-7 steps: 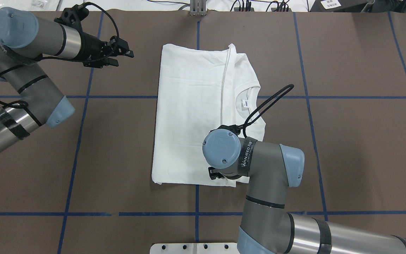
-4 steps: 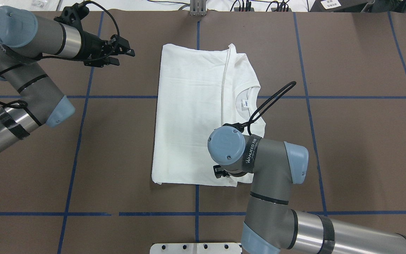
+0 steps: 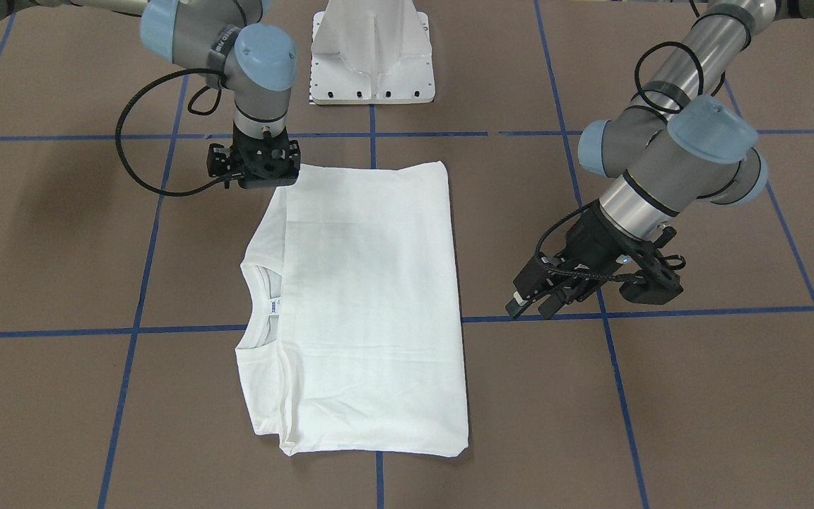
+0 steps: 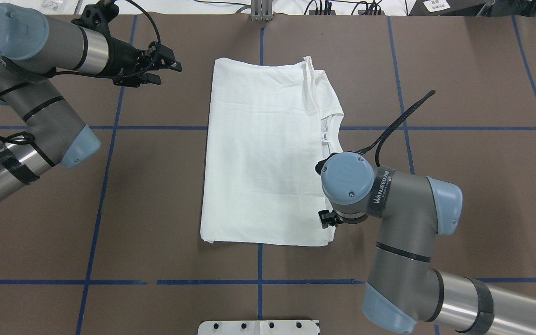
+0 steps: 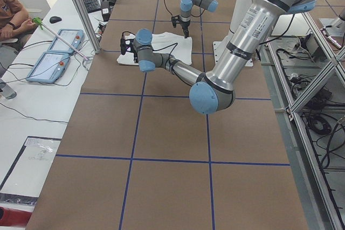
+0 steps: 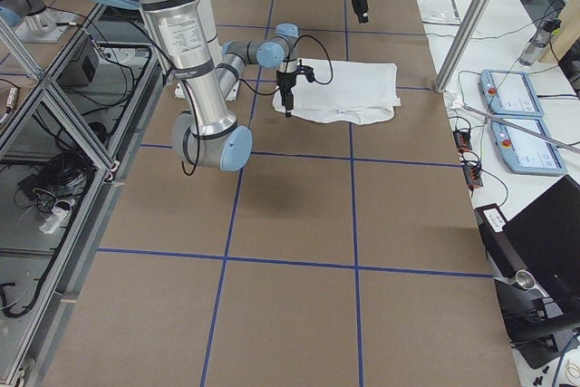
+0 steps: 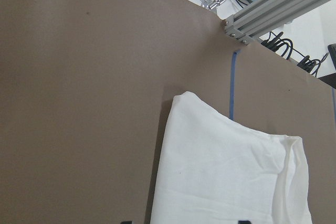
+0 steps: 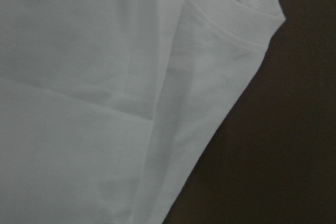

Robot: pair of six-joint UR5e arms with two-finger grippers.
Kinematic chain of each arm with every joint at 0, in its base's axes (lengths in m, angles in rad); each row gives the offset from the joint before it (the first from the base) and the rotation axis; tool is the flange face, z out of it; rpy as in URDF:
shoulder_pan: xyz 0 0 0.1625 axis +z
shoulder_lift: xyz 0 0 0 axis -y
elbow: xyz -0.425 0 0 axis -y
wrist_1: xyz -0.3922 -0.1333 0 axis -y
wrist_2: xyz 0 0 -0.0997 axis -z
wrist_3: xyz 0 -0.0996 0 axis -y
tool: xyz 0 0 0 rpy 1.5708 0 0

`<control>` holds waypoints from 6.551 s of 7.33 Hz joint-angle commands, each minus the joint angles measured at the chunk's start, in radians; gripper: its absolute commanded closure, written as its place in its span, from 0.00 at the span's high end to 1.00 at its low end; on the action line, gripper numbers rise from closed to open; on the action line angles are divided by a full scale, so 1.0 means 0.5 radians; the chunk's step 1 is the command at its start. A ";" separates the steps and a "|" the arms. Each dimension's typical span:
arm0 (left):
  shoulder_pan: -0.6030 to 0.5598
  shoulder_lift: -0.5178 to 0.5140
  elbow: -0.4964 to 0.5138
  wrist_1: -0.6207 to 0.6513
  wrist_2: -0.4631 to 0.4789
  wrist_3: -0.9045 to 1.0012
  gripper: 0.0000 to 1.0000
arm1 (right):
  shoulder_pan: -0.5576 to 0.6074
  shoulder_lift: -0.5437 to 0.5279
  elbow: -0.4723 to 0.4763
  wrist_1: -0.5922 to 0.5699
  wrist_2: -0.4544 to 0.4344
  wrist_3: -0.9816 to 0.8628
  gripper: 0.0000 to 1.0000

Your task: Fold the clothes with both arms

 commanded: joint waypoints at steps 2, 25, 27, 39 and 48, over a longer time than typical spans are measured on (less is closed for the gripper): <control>0.003 0.003 -0.094 0.104 0.000 -0.020 0.73 | 0.098 0.014 0.046 -0.063 0.013 -0.008 1.00; 0.009 0.019 -0.146 0.101 0.019 -0.014 0.76 | 0.982 0.932 -2.026 1.474 0.004 -0.272 1.00; 0.012 0.019 -0.146 0.101 0.019 -0.014 0.76 | 0.994 0.819 -1.742 1.437 0.139 0.023 1.00; 0.065 0.138 -0.174 0.101 0.019 -0.020 0.80 | -0.300 -0.133 0.086 0.790 -0.446 2.879 0.98; 0.080 0.138 -0.177 0.104 0.019 -0.024 0.82 | -0.276 -0.127 -0.068 0.787 -0.450 2.863 0.96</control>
